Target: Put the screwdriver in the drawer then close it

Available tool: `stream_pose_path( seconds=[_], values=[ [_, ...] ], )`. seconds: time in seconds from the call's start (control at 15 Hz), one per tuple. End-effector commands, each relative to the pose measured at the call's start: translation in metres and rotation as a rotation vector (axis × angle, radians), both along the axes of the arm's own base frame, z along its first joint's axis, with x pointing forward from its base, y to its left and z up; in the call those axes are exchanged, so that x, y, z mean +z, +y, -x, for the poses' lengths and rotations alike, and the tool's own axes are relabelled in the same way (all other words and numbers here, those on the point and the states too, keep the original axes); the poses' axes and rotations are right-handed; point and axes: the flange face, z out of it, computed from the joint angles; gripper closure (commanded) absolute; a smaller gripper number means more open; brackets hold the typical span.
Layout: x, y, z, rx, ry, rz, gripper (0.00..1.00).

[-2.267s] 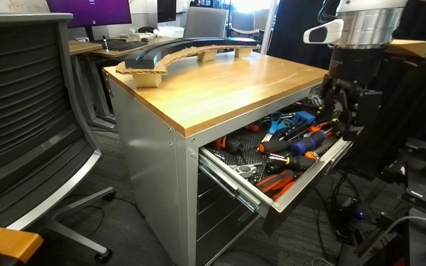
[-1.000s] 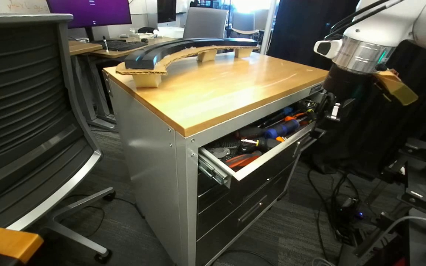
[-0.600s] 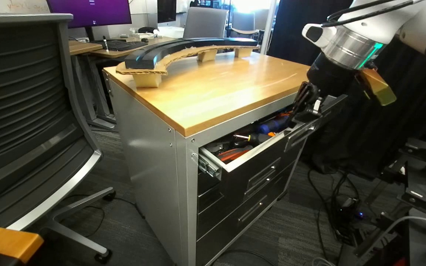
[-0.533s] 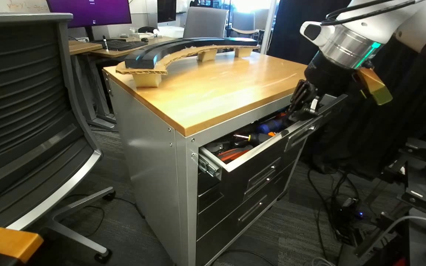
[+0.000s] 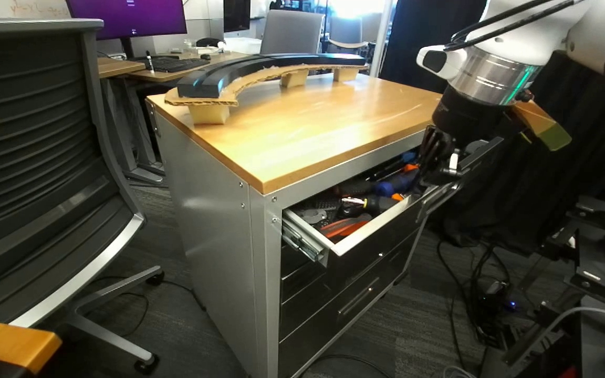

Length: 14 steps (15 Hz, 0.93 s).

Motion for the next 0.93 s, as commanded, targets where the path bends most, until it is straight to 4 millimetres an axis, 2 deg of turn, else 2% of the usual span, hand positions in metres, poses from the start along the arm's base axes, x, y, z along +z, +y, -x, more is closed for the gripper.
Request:
stream_pose_path(
  seconds=[0.0,0.13,0.47,0.53,0.87],
  values=[
    [0.032,0.004,0.017,0.038,-0.016,-0.028,0.90],
    [0.037,0.010,0.020,0.036,0.026,-0.029,0.91],
    [-0.011,0.003,0.039,-0.055,0.384,0.063,0.90],
    [-0.016,0.001,0.041,-0.039,0.371,0.057,0.90],
    [-0.042,0.016,0.042,0.080,0.242,0.037,0.90]
  ],
)
